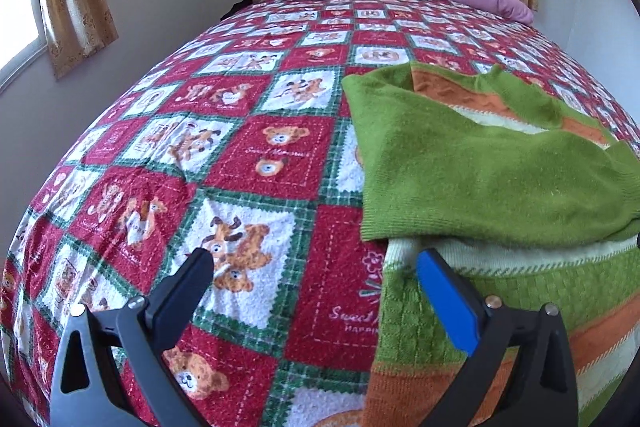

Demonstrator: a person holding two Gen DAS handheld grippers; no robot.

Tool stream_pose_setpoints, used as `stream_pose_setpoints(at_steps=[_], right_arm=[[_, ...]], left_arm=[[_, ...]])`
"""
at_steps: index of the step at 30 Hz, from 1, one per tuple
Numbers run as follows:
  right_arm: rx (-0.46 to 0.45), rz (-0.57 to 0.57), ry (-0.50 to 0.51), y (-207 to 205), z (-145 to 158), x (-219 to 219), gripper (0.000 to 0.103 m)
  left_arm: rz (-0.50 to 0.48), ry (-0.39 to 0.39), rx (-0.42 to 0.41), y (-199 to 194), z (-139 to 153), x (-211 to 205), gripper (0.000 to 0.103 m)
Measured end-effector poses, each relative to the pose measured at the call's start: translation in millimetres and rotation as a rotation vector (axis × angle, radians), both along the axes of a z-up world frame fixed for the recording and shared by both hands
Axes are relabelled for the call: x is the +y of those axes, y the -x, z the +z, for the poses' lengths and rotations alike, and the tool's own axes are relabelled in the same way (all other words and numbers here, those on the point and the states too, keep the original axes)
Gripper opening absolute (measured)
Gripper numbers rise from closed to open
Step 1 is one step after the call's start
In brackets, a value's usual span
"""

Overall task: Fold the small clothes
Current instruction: 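Move the left gripper along the sweater toward its ribbed hem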

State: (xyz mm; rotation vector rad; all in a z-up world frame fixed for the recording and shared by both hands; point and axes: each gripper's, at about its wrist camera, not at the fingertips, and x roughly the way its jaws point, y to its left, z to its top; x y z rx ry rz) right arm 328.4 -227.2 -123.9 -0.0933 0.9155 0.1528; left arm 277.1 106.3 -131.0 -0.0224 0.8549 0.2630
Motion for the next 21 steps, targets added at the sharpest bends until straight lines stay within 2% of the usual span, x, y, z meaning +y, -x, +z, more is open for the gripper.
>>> stream_pose_setpoints(at_steps=[8,21], right_arm=[[0.014,0.005,0.008,21.1,2.6,0.1,0.066],[0.011,0.066,0.003,75.8,15.8,15.2,0.066]], left_arm=[[-0.030,0.044,-0.010,14.8,10.0,-9.0,0.103],[-0.106,0.062,-0.028,58.6,25.3,-29.2,0.103]])
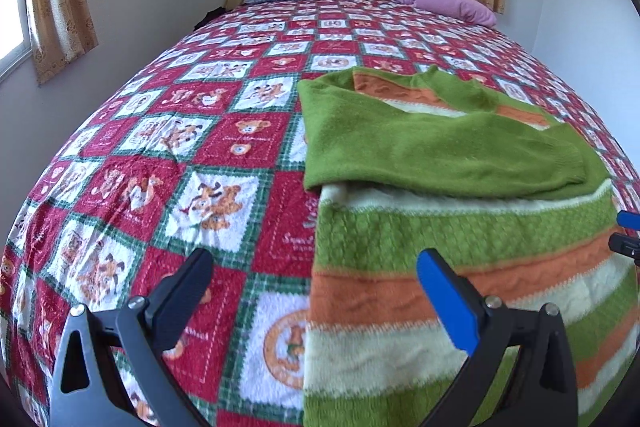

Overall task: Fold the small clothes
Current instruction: 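Move the left gripper along the sweater toward its ribbed hem, then grasp the green ribbed hem with both grippers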

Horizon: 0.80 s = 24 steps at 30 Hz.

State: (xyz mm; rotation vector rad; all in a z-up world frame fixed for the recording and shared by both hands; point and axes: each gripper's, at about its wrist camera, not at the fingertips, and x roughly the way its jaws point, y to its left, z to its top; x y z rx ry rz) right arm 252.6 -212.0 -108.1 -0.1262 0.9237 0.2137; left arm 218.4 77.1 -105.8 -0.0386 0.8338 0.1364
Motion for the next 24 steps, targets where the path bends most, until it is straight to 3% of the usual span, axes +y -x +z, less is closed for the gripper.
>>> stream_pose_setpoints(at_steps=[24], right_arm=[[0.025,0.053,-0.014,126.7,-18.4,4.3,0.066]], left_arm=[[-0.093,0.031,0.041,113.2,-6.9,-4.4,0.103]])
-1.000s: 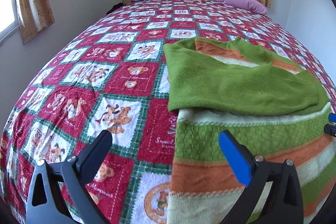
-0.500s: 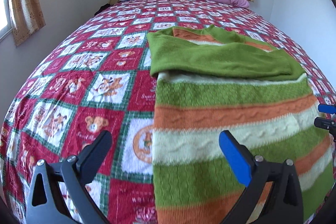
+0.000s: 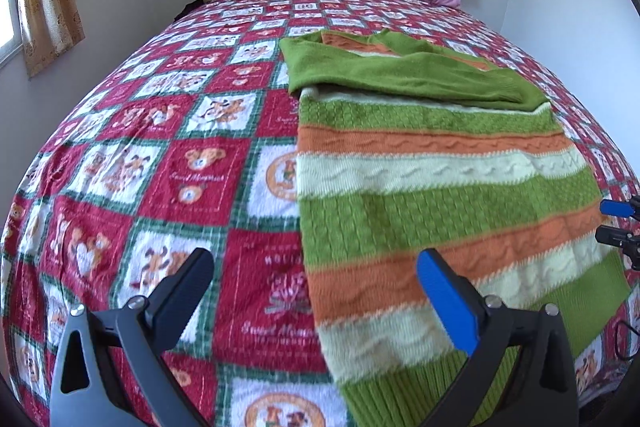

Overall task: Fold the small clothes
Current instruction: 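Grasp the green ribbed hem with both grippers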

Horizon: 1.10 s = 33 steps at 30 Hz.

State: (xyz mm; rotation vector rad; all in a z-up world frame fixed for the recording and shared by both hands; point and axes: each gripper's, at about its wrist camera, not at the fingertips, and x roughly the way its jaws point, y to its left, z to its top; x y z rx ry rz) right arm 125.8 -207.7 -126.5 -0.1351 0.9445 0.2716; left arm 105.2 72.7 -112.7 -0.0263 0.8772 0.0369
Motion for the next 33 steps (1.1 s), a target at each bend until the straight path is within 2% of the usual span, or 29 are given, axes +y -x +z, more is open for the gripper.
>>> stream_pose_setpoints(at_steps=[5,12,17,19,20,26,28,29,33], right_arm=[[-0.019,0.002,-0.003,25.4,0.0,-0.3,0.066],[-0.038,0.004,0.046,47.6,-3.1,-0.8,0.066],[-0.060,-0.016,0.036,52.8,3.5,-7.0,0.066],[-0.067,-0.023,0.038,54.1,5.8,-8.6,0.066],[-0.070,-0.026,0.036,54.4,6.6,-9.8,0.066],[-0.068,-0.043,0.031,53.5,6.7,-18.7,0.066],[-0.059,-0.060,0.012,53.8,6.2,-27.6,0.066],[-0.052,-0.070,-0.005,54.5,6.2,-32.8,0.066],[-0.018,-0.114,-0.097,60.3,4.4,-57.9,0.066]], left_arm=[[-0.025,0.057,0.009,24.4,2.0,3.6,0.102],[-0.074,0.221,0.066,50.6,-6.0,14.7,0.077],[-0.074,0.294,0.122,58.1,-26.6,17.9,0.064],[-0.083,0.337,0.143,58.0,-34.4,16.3,0.050],[-0.095,0.356,0.147,58.0,-35.1,14.8,0.047],[-0.113,0.349,0.151,59.7,-38.5,2.0,0.041],[-0.104,0.362,0.156,58.8,-40.2,5.0,0.016],[-0.107,0.373,0.159,57.4,-42.0,6.3,0.012],[-0.126,0.378,0.130,59.7,-33.1,8.1,0.010]])
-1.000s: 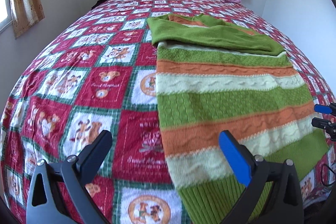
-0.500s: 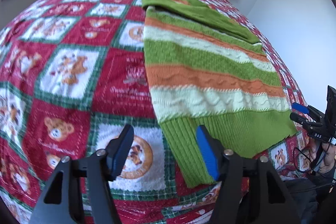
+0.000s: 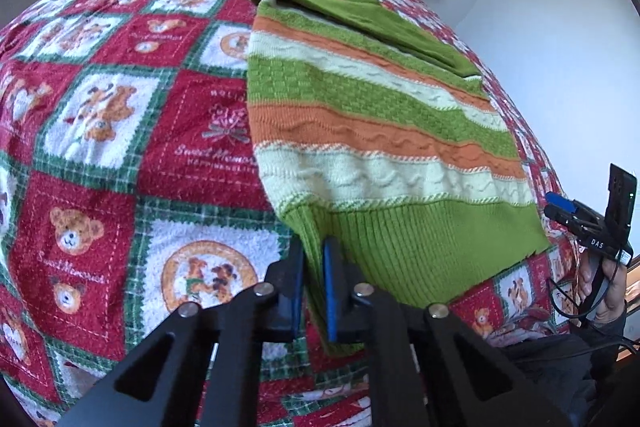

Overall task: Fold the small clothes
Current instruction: 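Grasp the green ribbed hem with both grippers, then lift the hem with both grippers and fold it toward the collar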

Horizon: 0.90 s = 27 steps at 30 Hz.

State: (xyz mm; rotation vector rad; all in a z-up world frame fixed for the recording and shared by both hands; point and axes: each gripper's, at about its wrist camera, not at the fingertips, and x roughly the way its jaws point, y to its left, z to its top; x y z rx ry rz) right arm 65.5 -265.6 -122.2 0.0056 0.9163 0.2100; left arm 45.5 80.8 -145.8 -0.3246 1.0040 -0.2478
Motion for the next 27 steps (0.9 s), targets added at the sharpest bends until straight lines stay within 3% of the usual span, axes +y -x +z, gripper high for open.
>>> stream_pose_setpoints(at_steps=[6,8,12,14,21,24,27], right_arm=[[0.036,-0.050,-0.051,6.6,-13.8,-19.1,0.066],[0.055,-0.039,-0.077,4.9,-19.6,-17.6,0.052],[0.106,-0.005,-0.100,1.9,-32.6,-9.6,0.041],[0.113,-0.007,-0.122,1.6,-38.1,-12.0,0.012],[0.033,0.065,-0.231,26.7,-8.7,-18.4,0.010],[0.050,0.055,-0.217,25.8,-15.4,-19.0,0.010],[0.087,0.026,-0.239,20.8,-30.6,-24.8,0.010]], left_arm=[[-0.015,0.033,-0.036,1.0,9.8,7.5,0.010],[-0.015,0.040,-0.027,-0.5,7.2,8.4,0.009],[-0.006,0.068,-0.004,-3.1,1.2,13.1,0.009],[-0.007,0.071,-0.007,-2.6,2.5,13.2,0.009],[-0.029,0.131,-0.066,4.8,20.9,21.8,0.008],[-0.030,0.127,-0.089,8.0,26.8,26.5,0.008],[-0.024,0.128,-0.053,3.1,15.1,27.3,0.008]])
